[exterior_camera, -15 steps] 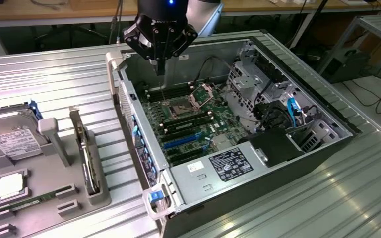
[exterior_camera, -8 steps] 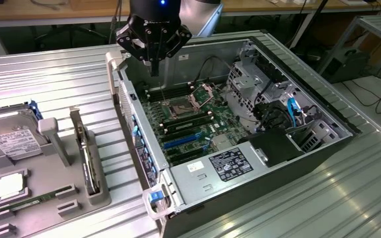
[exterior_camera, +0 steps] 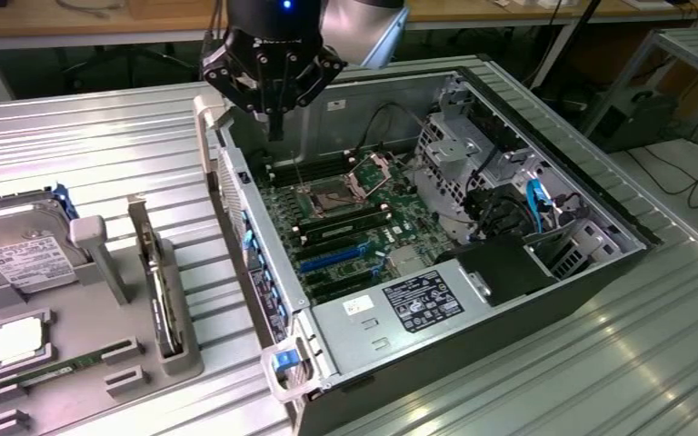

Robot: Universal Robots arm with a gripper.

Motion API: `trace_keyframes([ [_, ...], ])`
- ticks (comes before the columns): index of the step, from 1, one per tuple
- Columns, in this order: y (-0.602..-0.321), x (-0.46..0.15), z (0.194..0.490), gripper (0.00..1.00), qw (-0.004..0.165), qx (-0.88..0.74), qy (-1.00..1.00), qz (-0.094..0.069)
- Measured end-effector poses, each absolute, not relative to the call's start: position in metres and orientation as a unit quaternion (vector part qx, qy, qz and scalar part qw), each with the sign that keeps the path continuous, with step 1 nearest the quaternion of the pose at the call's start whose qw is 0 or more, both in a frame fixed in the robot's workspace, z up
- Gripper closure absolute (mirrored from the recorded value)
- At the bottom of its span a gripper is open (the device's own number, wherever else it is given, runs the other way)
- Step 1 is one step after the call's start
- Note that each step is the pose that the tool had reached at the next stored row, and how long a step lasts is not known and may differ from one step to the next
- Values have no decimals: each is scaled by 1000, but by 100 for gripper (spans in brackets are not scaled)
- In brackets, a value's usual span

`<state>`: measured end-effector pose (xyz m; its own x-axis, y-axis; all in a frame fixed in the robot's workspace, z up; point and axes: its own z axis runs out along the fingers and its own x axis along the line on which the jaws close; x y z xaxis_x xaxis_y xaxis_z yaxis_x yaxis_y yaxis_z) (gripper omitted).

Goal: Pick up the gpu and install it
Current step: 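Reach for the gpu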

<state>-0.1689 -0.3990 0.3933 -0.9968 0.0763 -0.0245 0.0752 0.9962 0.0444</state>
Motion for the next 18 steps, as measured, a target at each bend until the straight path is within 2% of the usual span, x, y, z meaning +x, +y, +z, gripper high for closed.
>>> trace_keyframes([
  [18,-400,-197,393,89,13,38,999,22],
])
